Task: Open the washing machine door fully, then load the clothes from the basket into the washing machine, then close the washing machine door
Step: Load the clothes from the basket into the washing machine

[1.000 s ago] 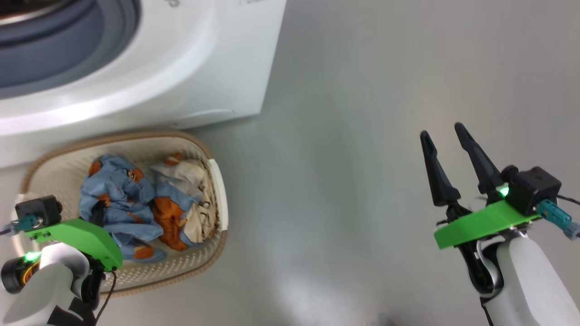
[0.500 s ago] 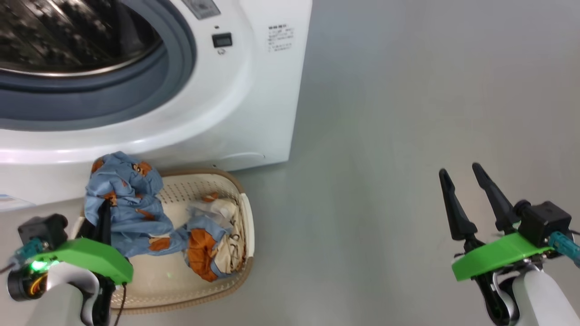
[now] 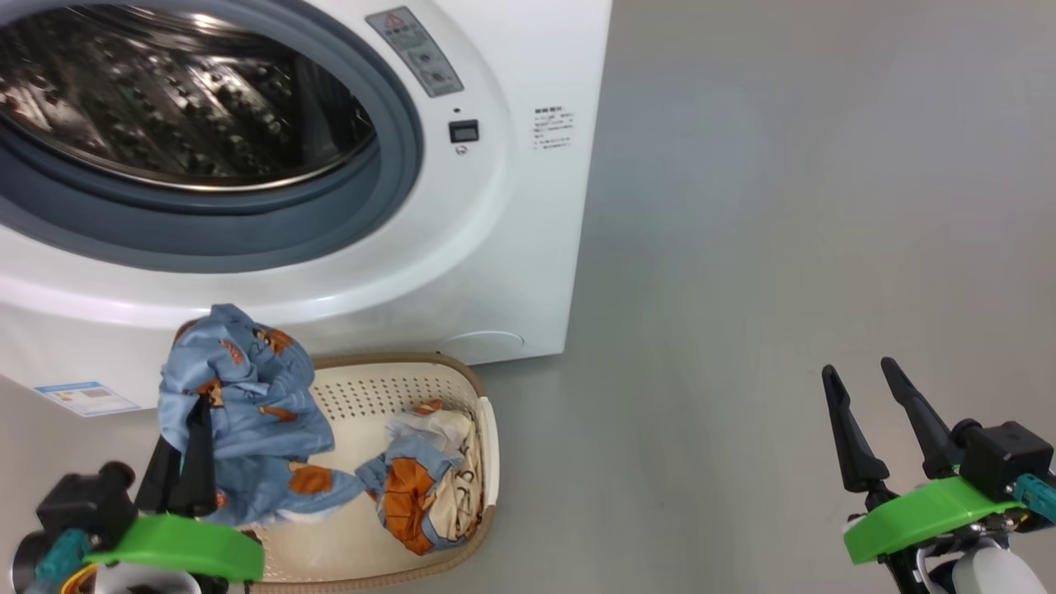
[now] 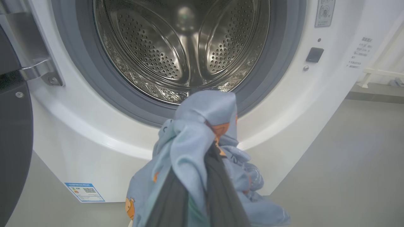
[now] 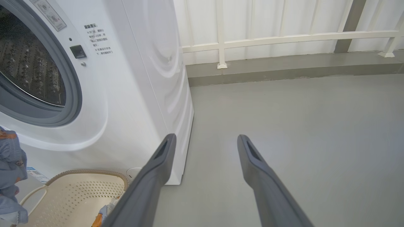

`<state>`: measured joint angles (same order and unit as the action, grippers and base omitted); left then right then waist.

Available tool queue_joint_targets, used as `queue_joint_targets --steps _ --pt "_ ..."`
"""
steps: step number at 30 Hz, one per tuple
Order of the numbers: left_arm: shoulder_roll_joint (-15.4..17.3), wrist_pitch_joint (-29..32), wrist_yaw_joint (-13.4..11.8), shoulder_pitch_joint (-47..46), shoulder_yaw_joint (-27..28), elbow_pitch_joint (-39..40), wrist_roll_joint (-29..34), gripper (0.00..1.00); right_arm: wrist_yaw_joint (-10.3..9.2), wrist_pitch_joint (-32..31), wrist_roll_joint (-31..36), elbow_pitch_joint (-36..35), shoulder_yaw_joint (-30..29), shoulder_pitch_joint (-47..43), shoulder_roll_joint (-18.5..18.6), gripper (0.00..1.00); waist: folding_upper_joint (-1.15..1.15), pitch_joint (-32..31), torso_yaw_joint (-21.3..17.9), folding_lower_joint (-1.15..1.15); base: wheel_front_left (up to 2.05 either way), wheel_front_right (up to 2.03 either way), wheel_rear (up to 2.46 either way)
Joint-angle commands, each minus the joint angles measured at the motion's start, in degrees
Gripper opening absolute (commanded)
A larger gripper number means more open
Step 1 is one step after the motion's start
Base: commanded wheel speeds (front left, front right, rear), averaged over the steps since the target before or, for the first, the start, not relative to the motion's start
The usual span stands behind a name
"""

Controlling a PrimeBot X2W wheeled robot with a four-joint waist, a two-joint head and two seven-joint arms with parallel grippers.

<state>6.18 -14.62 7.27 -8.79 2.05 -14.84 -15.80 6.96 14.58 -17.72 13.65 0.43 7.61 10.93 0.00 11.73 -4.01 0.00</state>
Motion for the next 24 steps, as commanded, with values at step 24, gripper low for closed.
queue_joint_targets --steps 24 --pt "-1.76 -0.38 0.21 -0.68 4.56 12.95 4.07 0.0 0.53 0.42 -0.1 -2.41 0.72 -0.61 0.61 1.0 0.0 1.0 0.95 0.0 0.0 0.0 0.0"
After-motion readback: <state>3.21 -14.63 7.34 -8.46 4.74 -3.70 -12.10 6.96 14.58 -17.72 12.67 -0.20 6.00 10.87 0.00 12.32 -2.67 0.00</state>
